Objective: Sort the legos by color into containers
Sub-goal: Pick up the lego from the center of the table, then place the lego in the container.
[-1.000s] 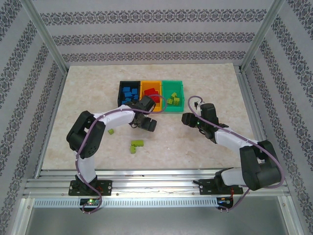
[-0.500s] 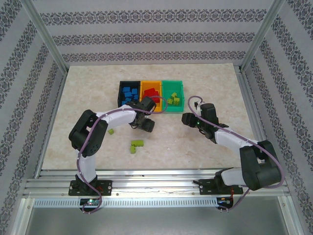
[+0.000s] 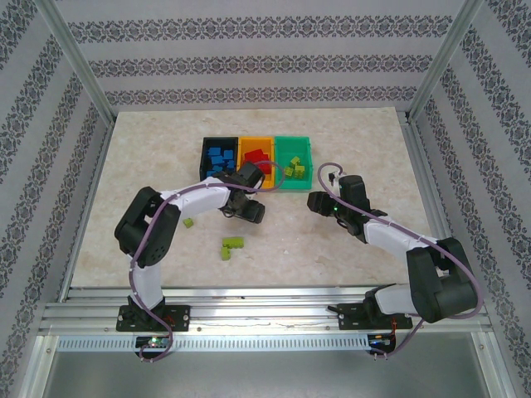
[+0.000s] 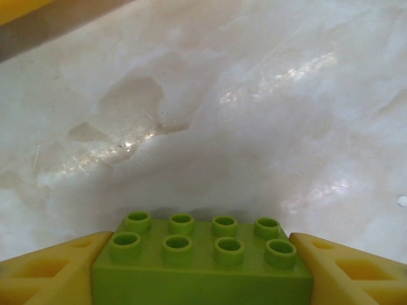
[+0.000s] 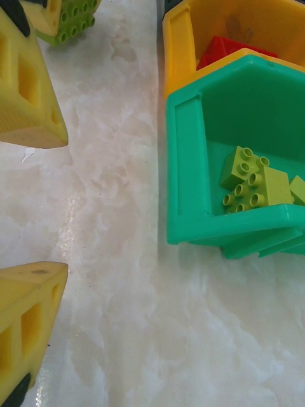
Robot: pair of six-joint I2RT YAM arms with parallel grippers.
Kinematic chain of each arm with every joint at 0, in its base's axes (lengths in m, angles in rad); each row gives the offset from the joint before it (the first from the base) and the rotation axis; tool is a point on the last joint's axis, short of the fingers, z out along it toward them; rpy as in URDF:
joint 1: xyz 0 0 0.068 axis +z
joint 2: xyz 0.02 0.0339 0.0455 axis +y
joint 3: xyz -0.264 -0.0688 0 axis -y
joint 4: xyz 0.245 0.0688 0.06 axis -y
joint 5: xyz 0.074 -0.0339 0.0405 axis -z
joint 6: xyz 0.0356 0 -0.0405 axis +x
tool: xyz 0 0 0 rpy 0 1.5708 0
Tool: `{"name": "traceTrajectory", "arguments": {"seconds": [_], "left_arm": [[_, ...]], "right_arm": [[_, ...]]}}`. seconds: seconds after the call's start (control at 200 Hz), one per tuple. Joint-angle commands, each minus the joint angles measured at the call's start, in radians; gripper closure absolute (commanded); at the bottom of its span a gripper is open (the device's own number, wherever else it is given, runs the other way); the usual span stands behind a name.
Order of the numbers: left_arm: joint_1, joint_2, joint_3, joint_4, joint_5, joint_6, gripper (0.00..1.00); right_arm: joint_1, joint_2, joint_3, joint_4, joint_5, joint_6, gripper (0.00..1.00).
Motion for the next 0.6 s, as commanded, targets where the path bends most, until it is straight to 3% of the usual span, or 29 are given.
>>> {"name": "traceTrajectory", "arguments": {"seconds": [0.0,0.35,0.595], "left_arm": [[0.011,-0.058,0.033,0.029,0.055,-0.023,0.32],[0.010,-0.069,0.147,0.082,0.132,-0.056,0.32],[0.011,-0.003,0.301,0.091,0.073,-0.042,0.32]], "right_arm": [[0.010,-0.001,0.013,0.022,0.003,-0.005,0.49],[0.010,-0.002,0.011,0.023,0.004,-0.003,0.49],[0.002,-0.010,0.008,0.019,0.007,-0.004,0.49]]}}
